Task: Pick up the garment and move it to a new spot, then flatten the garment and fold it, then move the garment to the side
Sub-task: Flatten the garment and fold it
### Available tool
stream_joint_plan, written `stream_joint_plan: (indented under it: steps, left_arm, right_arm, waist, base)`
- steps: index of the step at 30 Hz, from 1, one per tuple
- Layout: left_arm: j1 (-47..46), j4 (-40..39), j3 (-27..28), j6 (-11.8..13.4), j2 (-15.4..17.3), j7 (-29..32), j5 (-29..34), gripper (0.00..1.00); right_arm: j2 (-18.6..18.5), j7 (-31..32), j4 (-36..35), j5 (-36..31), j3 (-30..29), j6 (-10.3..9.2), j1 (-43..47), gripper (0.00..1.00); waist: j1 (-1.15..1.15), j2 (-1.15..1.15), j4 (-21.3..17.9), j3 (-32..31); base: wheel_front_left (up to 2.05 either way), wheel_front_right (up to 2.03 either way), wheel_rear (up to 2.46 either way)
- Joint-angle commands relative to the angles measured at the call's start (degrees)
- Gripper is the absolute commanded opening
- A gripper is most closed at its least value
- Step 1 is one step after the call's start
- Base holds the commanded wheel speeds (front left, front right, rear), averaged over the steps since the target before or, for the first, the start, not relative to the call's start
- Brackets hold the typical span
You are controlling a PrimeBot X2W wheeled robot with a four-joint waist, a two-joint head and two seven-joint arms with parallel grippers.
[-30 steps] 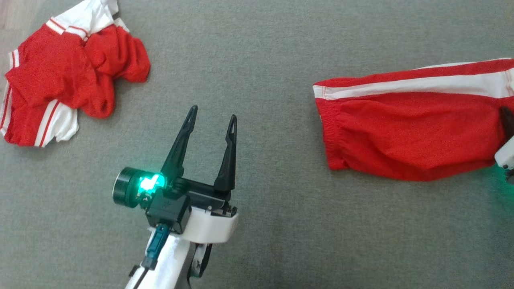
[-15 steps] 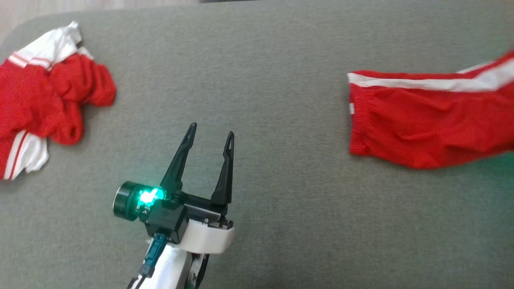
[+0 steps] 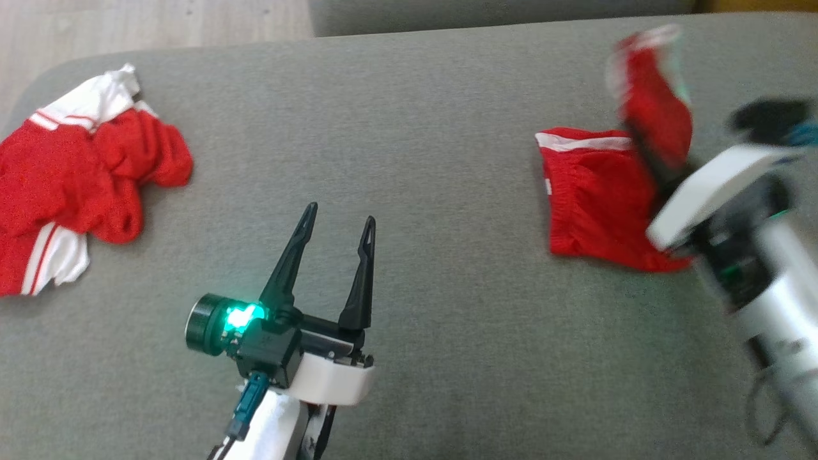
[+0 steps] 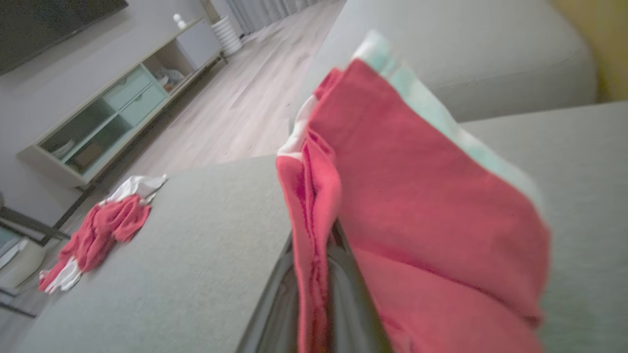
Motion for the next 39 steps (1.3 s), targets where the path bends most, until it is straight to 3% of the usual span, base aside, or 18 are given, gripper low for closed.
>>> stream_joint_plan:
  steps: [1, 2, 6, 10, 14, 18, 21, 24, 32, 39]
  left_arm:
    - [-0.79, -1.7, 1.35, 0.41, -0.23, -0.28, -0.55, 1.0]
    - [-0.78, -1.8, 1.18, 0.58, -0.24, -0.28, -0.96, 1.0]
    - [-0.6, -1.67, 0.5, 1.37, -0.25, -0.28, -2.11, 1.0]
    - [0.27, -1.07, 0.87, 1.9, -0.26, -0.28, -2.44, 1.0]
    - [3.51, 0.3, 2.5, 2.09, -0.26, -0.28, -4.02, 1.0]
    - [7.44, 1.5, 4.32, 2.06, -0.26, -0.28, -5.99, 1.0]
    - [9.25, 2.95, 5.07, 1.49, -0.25, -0.28, -5.57, 1.0]
    - [11.1, 4.3, 6.29, 1.58, -0.25, -0.28, -3.88, 1.0]
    - [14.22, 5.56, 7.58, 1.6, -0.26, -0.28, -3.09, 1.0]
    - [14.87, 6.23, 8.6, 1.07, -0.26, -0.28, -2.37, 1.0]
  right_arm:
    - [1.16, 0.29, -1.43, -0.9, 0.78, 0.4, 0.63, 0.78]
    - [2.45, -0.19, -1.07, -1.57, 0.87, 0.4, 0.95, 1.0]
    - [6.3, -3.46, -0.86, -2.43, -0.05, 0.4, 2.05, 1.0]
    - [4.28, -8.47, -0.77, -5.98, -1.95, 0.4, 3.49, 1.0]
    - [1.07, -18.64, -0.59, -9.74, -5.45, 0.4, 9.44, 1.0]
    - [1.23, -24.76, -0.79, -12.43, -8.44, 0.4, 16.91, 1.0]
    - [3.25, -25.91, -3.61, -14.91, -12.76, 0.4, 23.31, 1.0]
    - [7.66, -25.99, -8.96, -19.32, -19.43, 0.4, 30.77, 1.0]
    - [13.77, -26.01, -10.44, -32.92, -21.21, 0.4, 40.9, 1.0]
    - [17.41, -26.02, -11.11, -36.83, -23.41, 0.4, 42.92, 1.0]
  waist:
    - [0.0, 0.0, 0.82, -0.2]
    - [0.0, 0.0, 1.22, -0.17]
    - [0.0, 0.0, 2.62, -0.96]
    - [0.0, 0.0, 3.24, -2.76]
    - [0.0, 0.0, 3.2, -7.64]
    - [0.0, 0.0, 3.14, -11.7]
    - [0.0, 0.0, 3.45, -14.29]
    - [0.0, 0.0, 3.38, -16.34]
    - [0.0, 0.0, 3.43, -18.53]
    - [0.0, 0.0, 3.59, -18.5]
  base:
    - [0.0, 0.0, 0.0]
    - [0.0, 0.0, 0.0]
    - [0.0, 0.0, 0.0]
    - [0.0, 0.0, 0.0]
    - [0.0, 0.0, 0.0]
    - [0.0, 0.0, 0.0]
    - [0.0, 0.0, 0.0]
    - [0.0, 0.0, 0.0]
    - [0.0, 0.0, 0.0]
    - [0.0, 0.0, 0.0]
